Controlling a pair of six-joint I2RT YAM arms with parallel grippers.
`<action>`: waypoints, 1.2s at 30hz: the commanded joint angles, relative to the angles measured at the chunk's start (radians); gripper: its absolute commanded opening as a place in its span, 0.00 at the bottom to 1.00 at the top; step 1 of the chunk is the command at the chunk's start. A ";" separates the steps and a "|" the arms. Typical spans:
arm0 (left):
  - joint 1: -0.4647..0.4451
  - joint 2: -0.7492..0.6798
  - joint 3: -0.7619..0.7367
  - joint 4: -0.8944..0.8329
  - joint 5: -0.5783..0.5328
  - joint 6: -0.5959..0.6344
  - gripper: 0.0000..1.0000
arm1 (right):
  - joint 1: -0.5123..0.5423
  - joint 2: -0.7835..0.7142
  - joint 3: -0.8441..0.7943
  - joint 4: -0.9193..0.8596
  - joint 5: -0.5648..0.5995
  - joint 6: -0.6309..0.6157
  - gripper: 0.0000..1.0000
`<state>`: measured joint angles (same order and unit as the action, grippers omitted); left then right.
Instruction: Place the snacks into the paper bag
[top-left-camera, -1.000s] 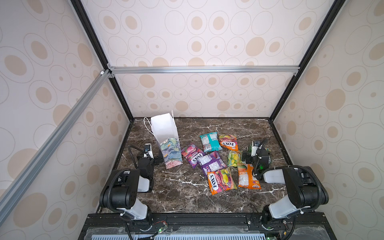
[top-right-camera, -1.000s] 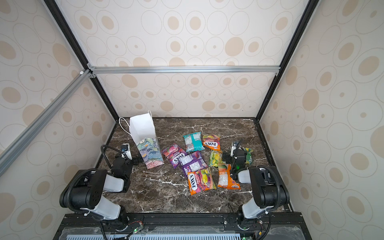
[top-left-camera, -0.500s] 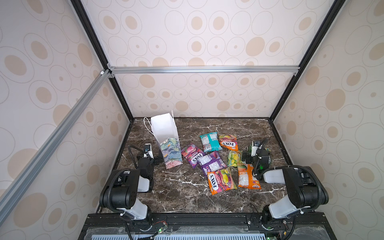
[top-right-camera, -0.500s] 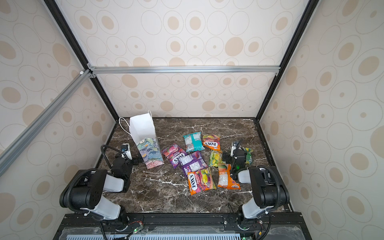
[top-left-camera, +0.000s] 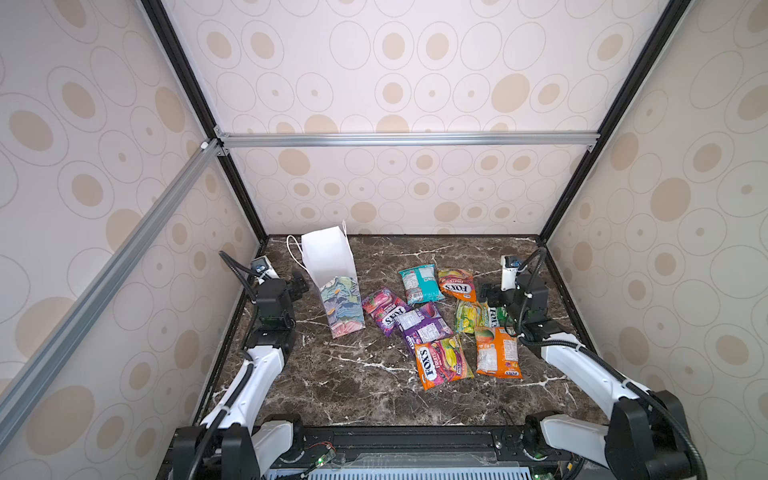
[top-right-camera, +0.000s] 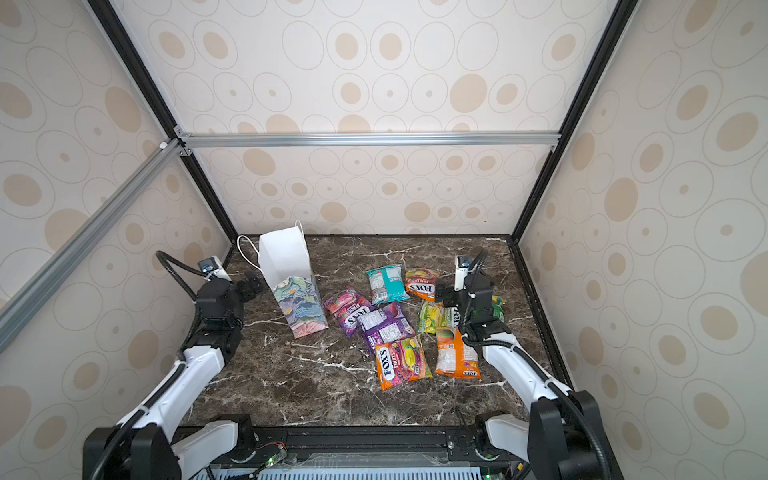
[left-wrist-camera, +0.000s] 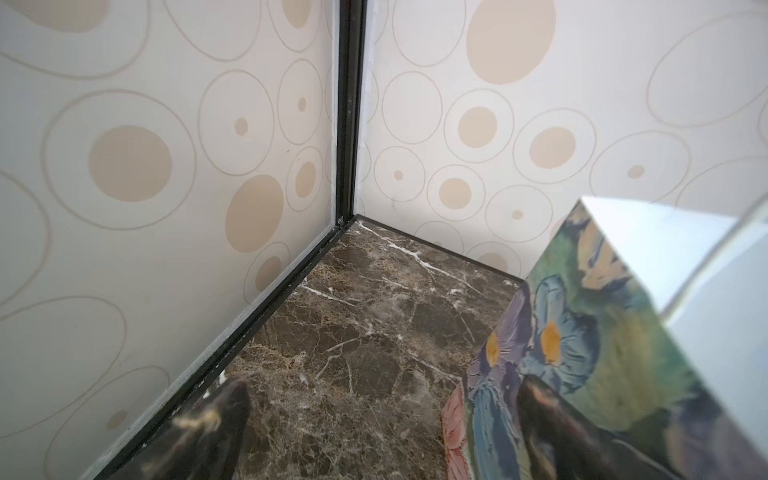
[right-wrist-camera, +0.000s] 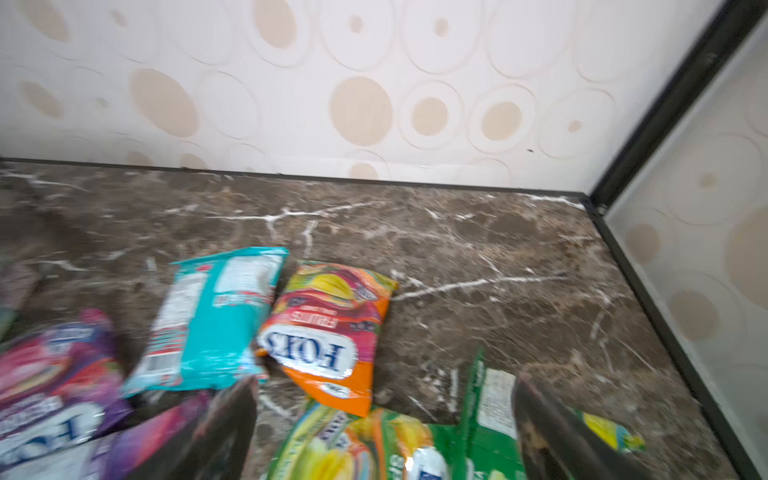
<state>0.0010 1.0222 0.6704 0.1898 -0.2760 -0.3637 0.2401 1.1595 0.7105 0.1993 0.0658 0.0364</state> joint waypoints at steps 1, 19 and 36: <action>-0.003 -0.111 0.148 -0.449 0.122 -0.125 1.00 | 0.119 -0.037 0.090 -0.190 -0.072 0.001 0.93; -0.002 -0.023 0.659 -0.651 0.313 0.110 1.00 | 0.656 0.502 0.835 -0.221 0.063 0.022 0.86; 0.000 -0.058 0.494 -0.485 0.258 0.179 1.00 | 0.674 0.856 1.286 -0.331 0.142 0.014 0.79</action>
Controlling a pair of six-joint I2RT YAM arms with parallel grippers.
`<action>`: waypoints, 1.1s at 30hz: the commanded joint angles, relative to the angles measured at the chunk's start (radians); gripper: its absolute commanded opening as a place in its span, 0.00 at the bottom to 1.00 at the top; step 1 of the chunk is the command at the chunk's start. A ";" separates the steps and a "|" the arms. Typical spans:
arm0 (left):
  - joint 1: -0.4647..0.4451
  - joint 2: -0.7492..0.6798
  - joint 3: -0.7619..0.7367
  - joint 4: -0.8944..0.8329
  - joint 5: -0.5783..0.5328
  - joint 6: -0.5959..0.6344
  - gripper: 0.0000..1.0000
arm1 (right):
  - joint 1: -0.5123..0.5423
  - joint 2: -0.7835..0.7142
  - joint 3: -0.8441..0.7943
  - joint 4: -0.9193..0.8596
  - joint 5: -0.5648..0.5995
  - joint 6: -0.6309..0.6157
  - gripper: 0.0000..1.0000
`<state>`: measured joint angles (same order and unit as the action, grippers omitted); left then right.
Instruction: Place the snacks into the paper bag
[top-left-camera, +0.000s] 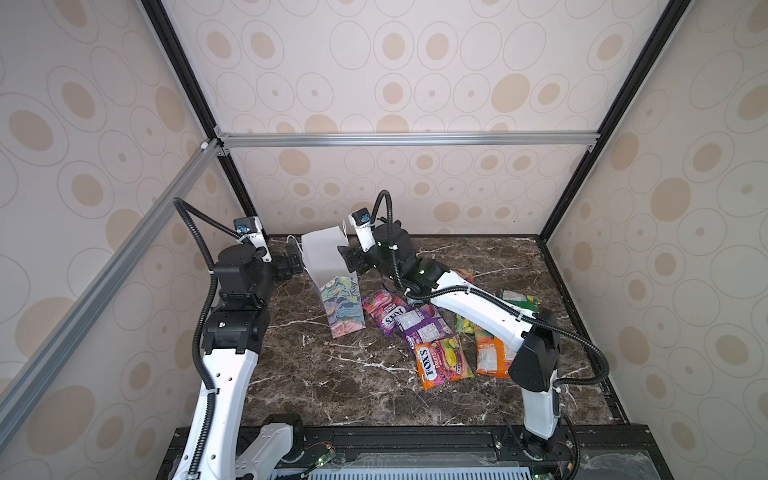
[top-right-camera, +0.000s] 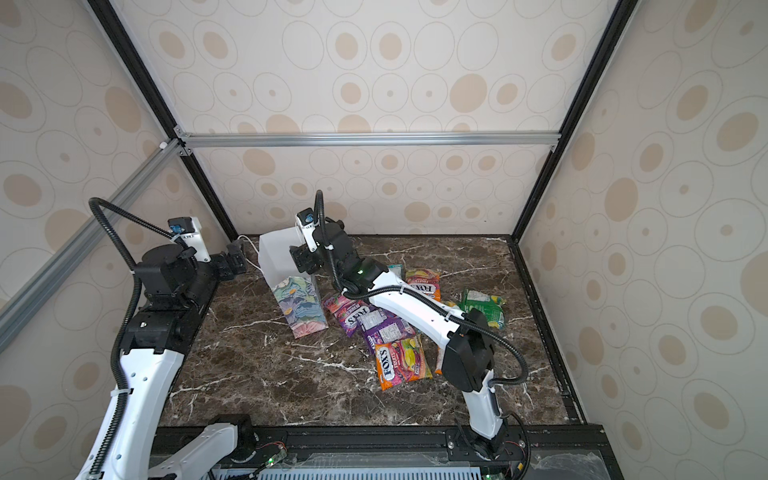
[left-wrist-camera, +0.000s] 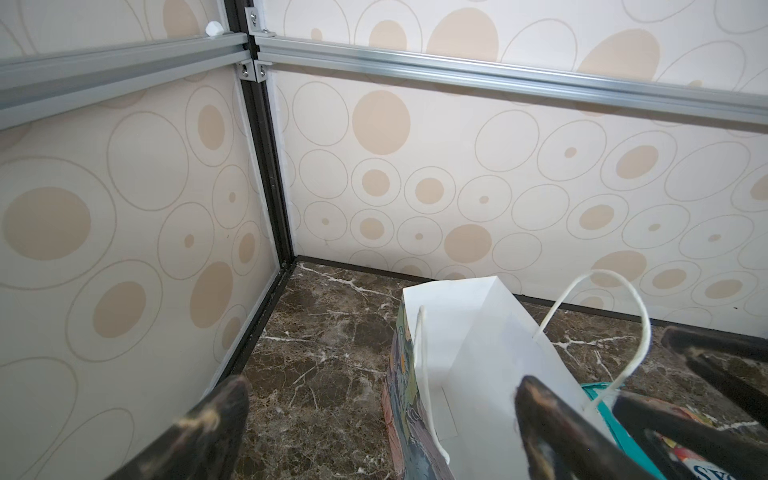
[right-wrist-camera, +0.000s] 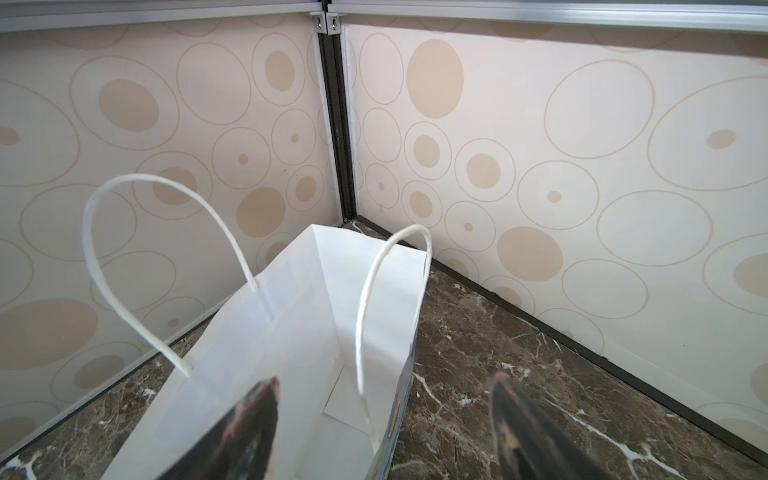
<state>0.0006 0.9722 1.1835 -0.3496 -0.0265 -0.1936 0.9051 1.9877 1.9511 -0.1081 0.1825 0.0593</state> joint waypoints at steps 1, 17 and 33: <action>0.000 -0.010 -0.040 0.072 0.013 0.000 1.00 | 0.008 0.036 0.060 -0.030 0.031 -0.009 0.78; 0.028 -0.005 -0.093 0.111 0.098 -0.003 1.00 | 0.009 0.049 0.070 -0.018 -0.001 0.002 0.21; 0.049 0.028 -0.081 0.110 0.150 -0.008 1.00 | 0.065 -0.126 -0.169 0.107 -0.033 0.132 0.00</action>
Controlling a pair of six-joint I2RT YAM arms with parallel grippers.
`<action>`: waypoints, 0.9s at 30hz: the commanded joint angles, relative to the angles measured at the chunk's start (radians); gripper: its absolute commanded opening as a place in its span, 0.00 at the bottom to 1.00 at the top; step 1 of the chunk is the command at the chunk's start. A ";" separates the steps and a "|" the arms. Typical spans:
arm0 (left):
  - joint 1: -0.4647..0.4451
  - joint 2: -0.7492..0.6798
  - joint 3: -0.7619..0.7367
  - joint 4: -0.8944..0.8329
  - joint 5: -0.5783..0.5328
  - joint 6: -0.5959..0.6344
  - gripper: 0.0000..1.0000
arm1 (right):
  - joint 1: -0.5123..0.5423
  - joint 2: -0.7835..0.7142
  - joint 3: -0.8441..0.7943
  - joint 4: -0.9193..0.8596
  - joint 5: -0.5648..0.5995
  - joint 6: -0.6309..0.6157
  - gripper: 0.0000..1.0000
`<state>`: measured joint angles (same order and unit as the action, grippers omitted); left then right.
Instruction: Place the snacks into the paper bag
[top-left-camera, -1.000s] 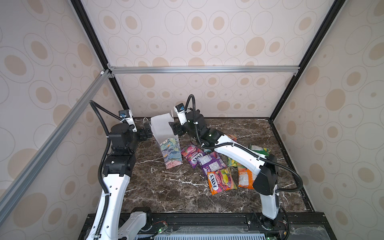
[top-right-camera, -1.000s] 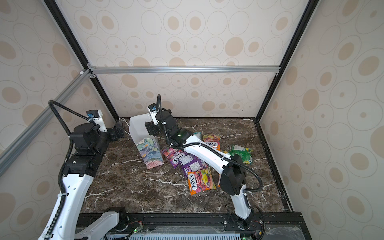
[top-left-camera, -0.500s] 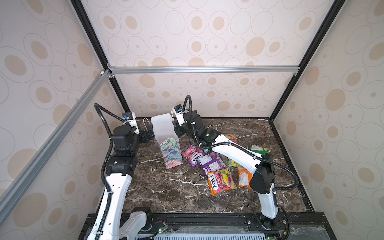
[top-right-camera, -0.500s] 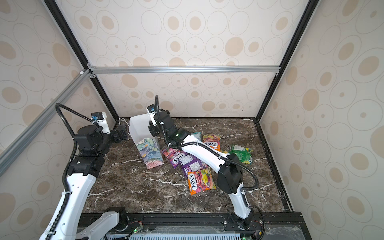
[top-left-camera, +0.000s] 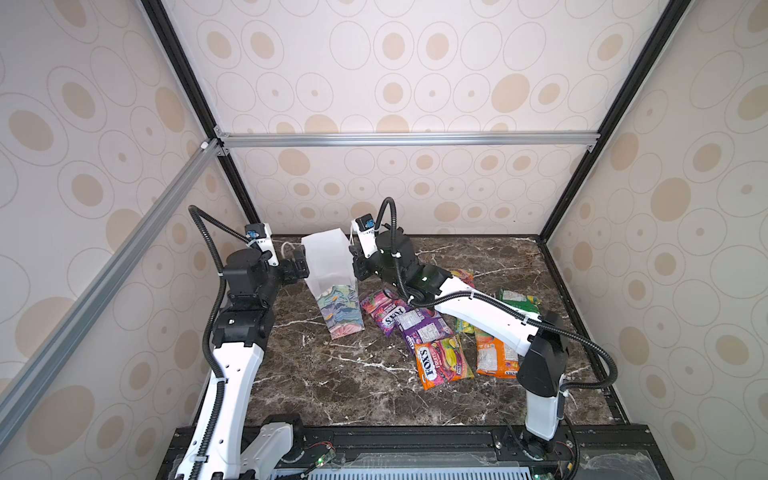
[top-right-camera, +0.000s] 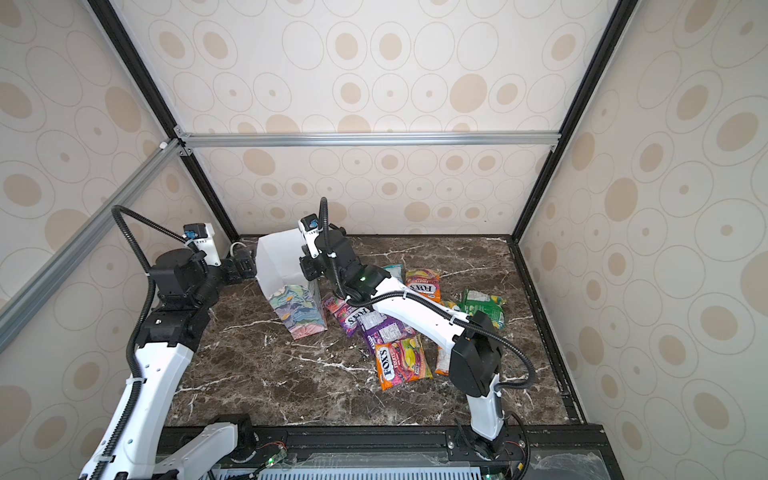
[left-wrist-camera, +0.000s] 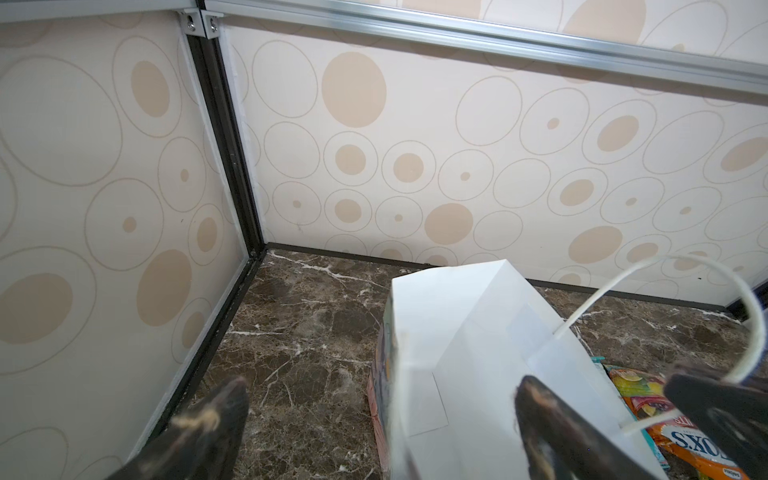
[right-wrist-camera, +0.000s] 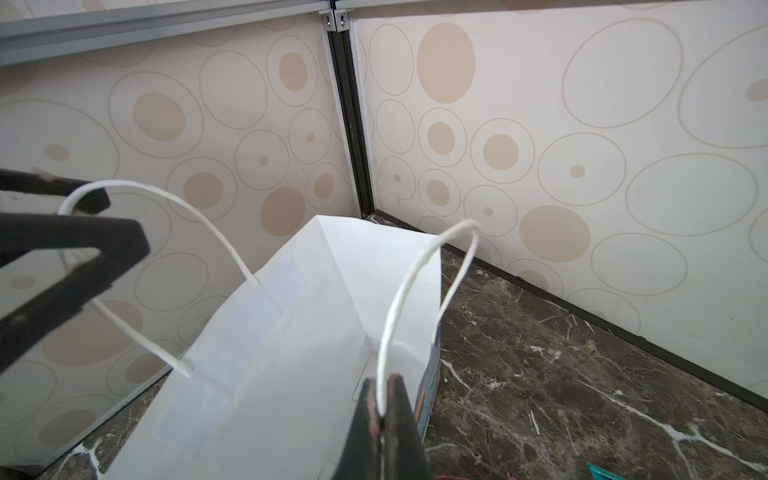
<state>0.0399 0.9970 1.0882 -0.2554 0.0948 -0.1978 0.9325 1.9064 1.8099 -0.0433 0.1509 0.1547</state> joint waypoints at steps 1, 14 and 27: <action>0.012 0.000 0.010 0.017 0.037 -0.003 1.00 | 0.048 -0.055 -0.042 0.053 0.001 0.049 0.00; 0.015 0.015 0.005 -0.001 0.072 0.012 0.65 | 0.133 -0.104 -0.136 0.125 0.168 0.005 0.01; 0.015 0.008 0.197 -0.223 -0.023 0.019 1.00 | 0.159 -0.085 -0.224 0.276 0.429 0.060 0.00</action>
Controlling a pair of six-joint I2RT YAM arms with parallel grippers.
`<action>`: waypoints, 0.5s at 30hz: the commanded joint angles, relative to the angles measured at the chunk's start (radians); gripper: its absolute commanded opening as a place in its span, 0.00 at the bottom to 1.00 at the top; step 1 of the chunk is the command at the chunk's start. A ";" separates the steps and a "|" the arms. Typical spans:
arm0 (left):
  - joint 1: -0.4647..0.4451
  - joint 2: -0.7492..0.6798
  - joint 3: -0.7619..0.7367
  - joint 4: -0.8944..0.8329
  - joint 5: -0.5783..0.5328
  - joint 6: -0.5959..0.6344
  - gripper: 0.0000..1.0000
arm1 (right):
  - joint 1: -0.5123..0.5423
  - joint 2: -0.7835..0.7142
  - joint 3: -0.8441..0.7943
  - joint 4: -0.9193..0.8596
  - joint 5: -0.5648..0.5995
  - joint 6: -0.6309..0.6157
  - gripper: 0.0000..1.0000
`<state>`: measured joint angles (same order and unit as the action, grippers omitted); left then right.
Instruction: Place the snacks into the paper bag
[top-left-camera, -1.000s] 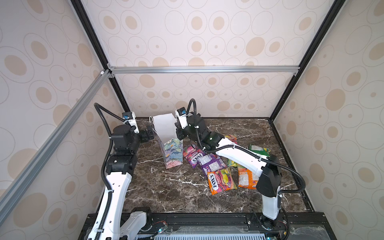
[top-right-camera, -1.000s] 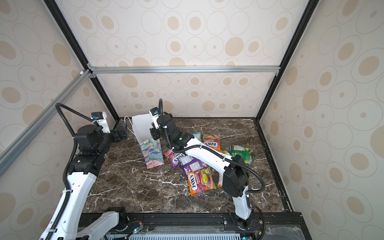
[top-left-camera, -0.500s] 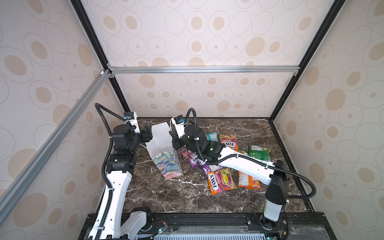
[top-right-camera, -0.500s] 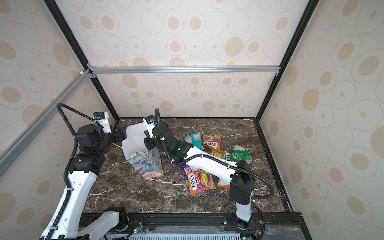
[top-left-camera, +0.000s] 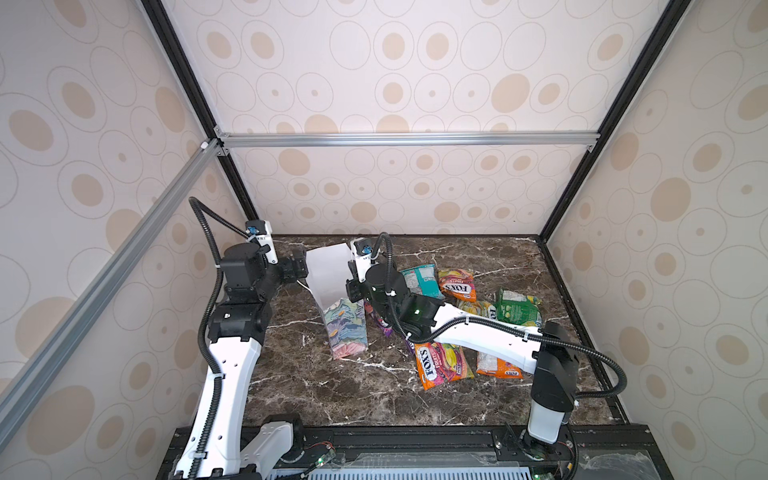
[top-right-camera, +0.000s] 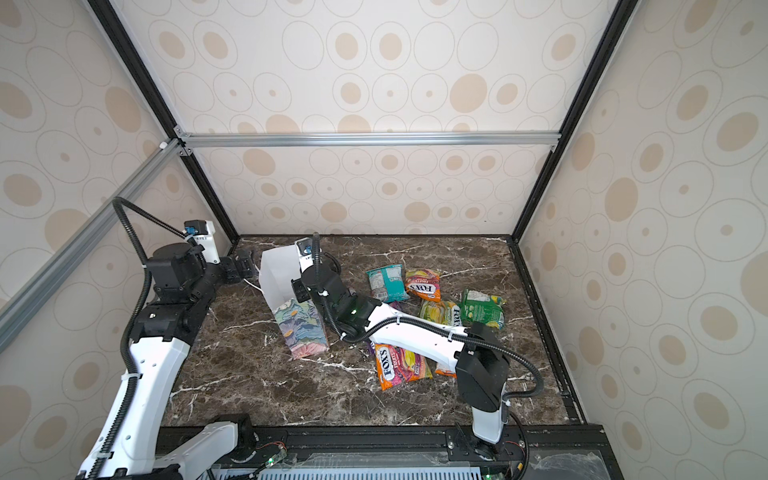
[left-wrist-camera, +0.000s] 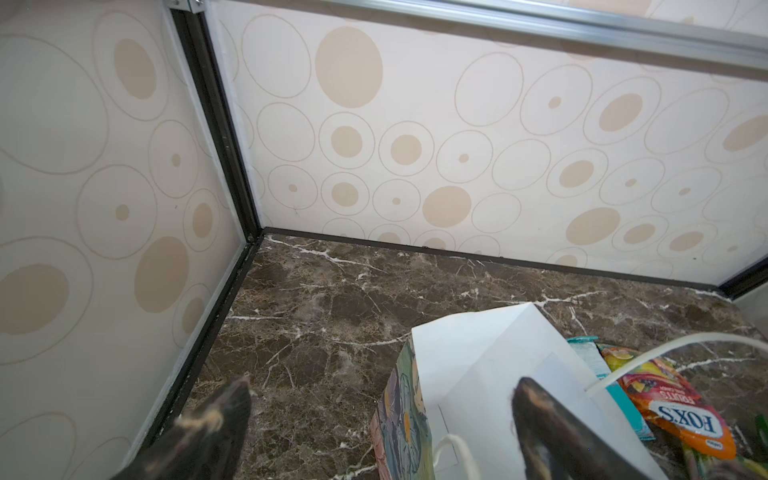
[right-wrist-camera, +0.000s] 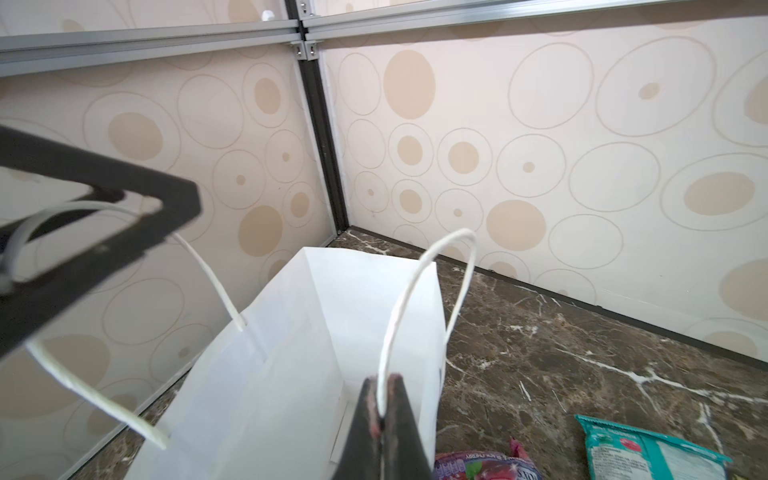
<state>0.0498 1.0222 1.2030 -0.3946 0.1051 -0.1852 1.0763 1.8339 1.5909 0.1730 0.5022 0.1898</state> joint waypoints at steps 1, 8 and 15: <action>0.005 -0.015 0.092 -0.102 -0.029 0.003 0.99 | 0.019 -0.007 -0.001 0.059 0.077 0.024 0.00; 0.006 0.014 0.110 -0.197 0.091 -0.028 0.83 | 0.031 -0.004 0.000 0.077 0.071 0.005 0.00; 0.005 -0.024 0.062 -0.242 0.128 -0.046 0.82 | 0.033 -0.011 -0.020 0.093 0.081 0.002 0.00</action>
<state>0.0502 1.0264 1.2587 -0.5907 0.2028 -0.2188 1.1007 1.8339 1.5875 0.2260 0.5571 0.1967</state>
